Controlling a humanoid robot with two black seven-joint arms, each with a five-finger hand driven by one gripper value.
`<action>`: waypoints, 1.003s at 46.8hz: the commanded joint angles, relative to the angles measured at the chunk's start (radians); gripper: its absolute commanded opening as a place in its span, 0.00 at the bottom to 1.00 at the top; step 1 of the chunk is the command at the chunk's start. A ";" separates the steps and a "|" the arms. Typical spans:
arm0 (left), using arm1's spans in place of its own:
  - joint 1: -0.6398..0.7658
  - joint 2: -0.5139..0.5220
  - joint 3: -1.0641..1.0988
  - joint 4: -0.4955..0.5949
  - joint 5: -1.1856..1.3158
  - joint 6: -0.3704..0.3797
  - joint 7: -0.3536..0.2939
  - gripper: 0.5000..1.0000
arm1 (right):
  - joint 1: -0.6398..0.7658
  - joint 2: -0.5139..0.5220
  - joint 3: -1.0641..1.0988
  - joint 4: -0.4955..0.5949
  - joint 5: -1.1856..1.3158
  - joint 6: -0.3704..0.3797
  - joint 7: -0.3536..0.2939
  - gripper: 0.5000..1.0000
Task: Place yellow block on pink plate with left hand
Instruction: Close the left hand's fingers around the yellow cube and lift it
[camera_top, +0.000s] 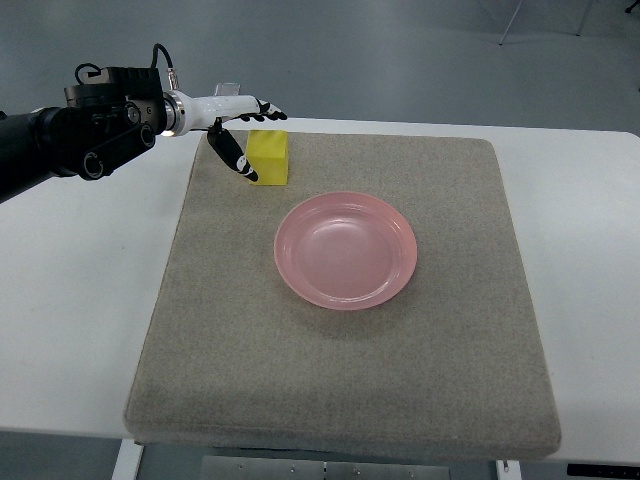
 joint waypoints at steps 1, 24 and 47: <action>0.003 -0.010 0.000 0.008 0.000 0.000 0.000 0.91 | 0.000 0.000 0.000 0.000 0.001 0.000 0.000 0.85; 0.029 -0.030 0.000 0.056 -0.002 0.023 -0.014 0.79 | 0.000 0.000 0.000 0.000 0.001 0.000 0.000 0.85; 0.049 -0.052 0.000 0.062 -0.002 0.036 -0.012 0.55 | 0.000 0.000 0.000 0.000 0.001 0.000 0.000 0.85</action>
